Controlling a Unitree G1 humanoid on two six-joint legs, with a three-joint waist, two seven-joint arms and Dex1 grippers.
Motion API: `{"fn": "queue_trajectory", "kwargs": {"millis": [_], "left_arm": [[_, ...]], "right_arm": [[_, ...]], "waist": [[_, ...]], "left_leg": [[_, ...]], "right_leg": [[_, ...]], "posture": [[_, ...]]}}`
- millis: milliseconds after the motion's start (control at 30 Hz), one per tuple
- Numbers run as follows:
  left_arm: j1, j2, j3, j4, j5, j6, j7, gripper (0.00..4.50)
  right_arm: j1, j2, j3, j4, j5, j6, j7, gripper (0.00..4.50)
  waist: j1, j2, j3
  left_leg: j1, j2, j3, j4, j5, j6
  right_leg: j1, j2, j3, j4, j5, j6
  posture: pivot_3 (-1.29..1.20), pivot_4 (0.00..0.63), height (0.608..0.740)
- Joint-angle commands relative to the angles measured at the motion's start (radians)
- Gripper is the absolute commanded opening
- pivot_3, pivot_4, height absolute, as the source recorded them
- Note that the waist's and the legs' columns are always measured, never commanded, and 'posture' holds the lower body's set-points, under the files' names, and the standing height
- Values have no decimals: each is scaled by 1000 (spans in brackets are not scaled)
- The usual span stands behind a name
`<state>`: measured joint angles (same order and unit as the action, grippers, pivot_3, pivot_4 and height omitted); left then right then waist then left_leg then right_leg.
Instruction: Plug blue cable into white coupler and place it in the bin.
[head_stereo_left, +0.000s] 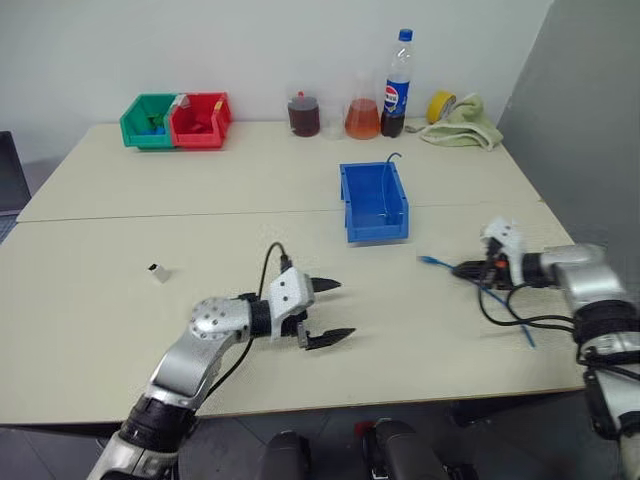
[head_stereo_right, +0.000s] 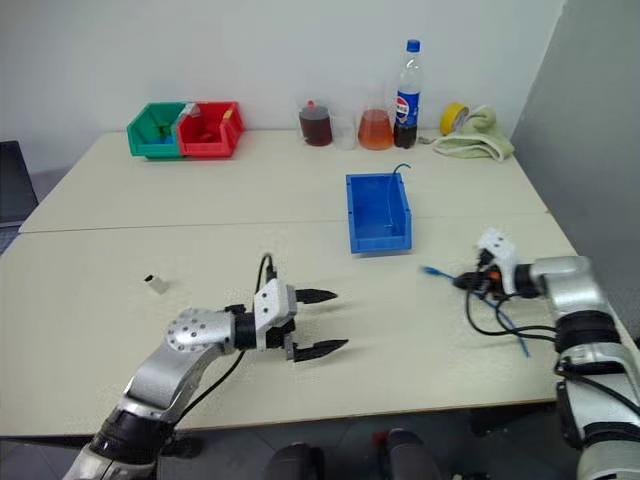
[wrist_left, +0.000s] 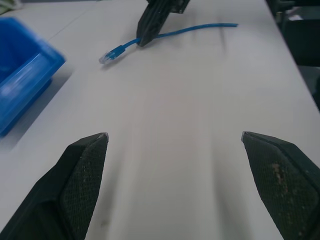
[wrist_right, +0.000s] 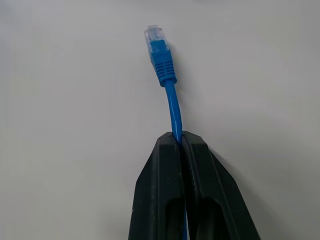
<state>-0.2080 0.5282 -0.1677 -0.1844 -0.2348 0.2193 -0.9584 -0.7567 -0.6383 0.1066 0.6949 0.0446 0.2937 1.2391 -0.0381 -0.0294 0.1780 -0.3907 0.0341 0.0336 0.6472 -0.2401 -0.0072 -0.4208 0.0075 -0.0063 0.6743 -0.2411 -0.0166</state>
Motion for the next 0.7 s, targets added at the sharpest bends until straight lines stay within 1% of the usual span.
{"fn": "queue_trajectory", "kwargs": {"millis": [33,100,200,267,333,400,500,567,700], "left_arm": [[151,0,100,-171,-6,35,132,4500],[255,-13,146,-252,-3,58,200,4500],[451,-58,228,-393,-3,93,321,4500],[539,-84,254,-454,4,103,371,4500],[666,-143,276,-506,11,97,441,4500],[754,-183,283,-525,29,77,486,4500],[844,-237,283,-533,48,36,538,4500],[874,-272,293,-545,38,34,573,4500],[912,-283,294,-550,57,7,590,4500]], "right_arm": [[-53,107,52,-99,-17,47,-74,79],[-67,174,85,-125,-26,54,-97,79],[-93,277,138,-174,-23,79,-107,79],[-105,311,157,-188,-26,94,-113,79],[-129,361,179,-194,-27,109,-129,79],[-143,392,193,-198,-28,118,-137,79],[-157,429,219,-196,-35,124,-144,79],[-157,439,241,-203,-43,128,-136,79],[-134,451,300,-249,-64,148,-129,79]], "waist": [[3,0,0],[7,0,0],[5,-1,0],[6,-1,0],[10,-1,0],[11,-1,0],[17,-1,0],[17,-1,0],[13,-1,0]], "left_leg": [[1,0,0,0,0,0],[2,-1,1,0,0,-1],[2,0,1,0,0,-1],[2,0,1,0,0,-1],[2,0,0,0,0,-1],[2,0,0,-1,0,-1],[3,0,-1,0,0,-1],[3,-1,-1,0,0,-1],[3,0,-1,-1,0,-1]], "right_leg": [[0,0,0,1,0,0],[0,-1,0,3,0,-1],[-1,-2,0,4,-1,-2],[0,-2,1,4,-2,-3],[-1,-2,-1,4,-2,-4],[-1,-2,-1,4,-3,-5],[0,-3,-3,4,-4,-6],[0,-3,-3,4,-5,-8],[0,-2,-3,4,-7,-11]], "posture": [[0,150,740],[0,150,740],[0,150,740],[0,150,740],[0,150,740],[0,150,740],[0,150,740],[0,150,740],[0,150,740]]}}
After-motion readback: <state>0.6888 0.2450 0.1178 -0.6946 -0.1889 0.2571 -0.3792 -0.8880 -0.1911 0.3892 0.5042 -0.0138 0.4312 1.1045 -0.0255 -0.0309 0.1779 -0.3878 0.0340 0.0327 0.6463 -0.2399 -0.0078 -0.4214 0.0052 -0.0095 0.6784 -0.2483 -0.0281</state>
